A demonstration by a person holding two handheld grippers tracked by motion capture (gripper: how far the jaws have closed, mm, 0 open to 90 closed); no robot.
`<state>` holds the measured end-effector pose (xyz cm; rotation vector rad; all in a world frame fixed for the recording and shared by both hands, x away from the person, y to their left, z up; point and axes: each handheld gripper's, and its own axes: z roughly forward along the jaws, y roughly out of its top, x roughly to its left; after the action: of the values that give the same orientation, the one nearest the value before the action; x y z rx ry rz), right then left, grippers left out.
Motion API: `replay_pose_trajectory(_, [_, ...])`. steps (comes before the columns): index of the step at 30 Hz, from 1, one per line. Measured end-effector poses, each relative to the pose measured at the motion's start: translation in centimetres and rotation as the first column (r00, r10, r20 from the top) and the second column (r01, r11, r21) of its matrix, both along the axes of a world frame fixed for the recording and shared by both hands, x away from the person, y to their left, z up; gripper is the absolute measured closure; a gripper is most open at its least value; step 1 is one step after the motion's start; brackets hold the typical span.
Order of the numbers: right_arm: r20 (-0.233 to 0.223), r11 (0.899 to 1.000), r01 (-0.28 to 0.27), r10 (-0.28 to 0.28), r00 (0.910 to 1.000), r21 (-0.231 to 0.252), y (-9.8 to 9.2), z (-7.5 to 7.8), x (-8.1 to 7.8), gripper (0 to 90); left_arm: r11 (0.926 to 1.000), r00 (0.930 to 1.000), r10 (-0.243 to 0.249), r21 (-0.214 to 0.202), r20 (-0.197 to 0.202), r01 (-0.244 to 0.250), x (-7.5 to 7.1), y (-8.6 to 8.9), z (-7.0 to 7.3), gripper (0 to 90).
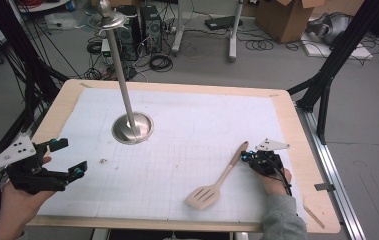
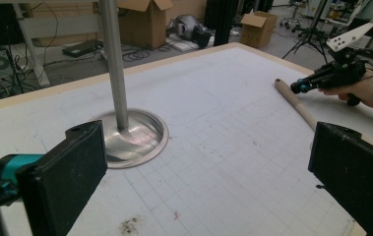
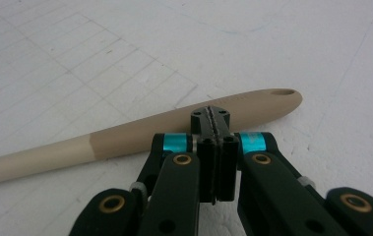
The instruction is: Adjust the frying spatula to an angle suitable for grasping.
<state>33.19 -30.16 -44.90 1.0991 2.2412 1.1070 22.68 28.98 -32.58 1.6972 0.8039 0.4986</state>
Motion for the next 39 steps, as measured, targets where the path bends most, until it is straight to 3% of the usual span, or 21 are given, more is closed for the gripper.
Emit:
replay_pose_trajectory(11, [0.006,1.0,0.004,-0.004,1.0,-0.002,1.0,0.0,1.0,90.0,0.9999,1.0,0.005,0.012,-0.006,-0.004,-0.2,0.0,-0.2,1.8])
replay_pose_trajectory(31, [0.013,1.0,-0.01,0.01,0.9999,-0.01,3.8,0.0,3.5,90.0,1.0,0.9998,0.005,0.003,0.018,-0.005,-0.8,0.2,-0.4,1.8])
replay_pose_trajectory(39, [0.015,1.0,-0.012,0.012,0.9998,-0.008,4.2,0.0,3.8,90.0,1.0,0.9999,-0.003,0.008,0.015,0.003,-0.8,0.0,-0.4,1.8])
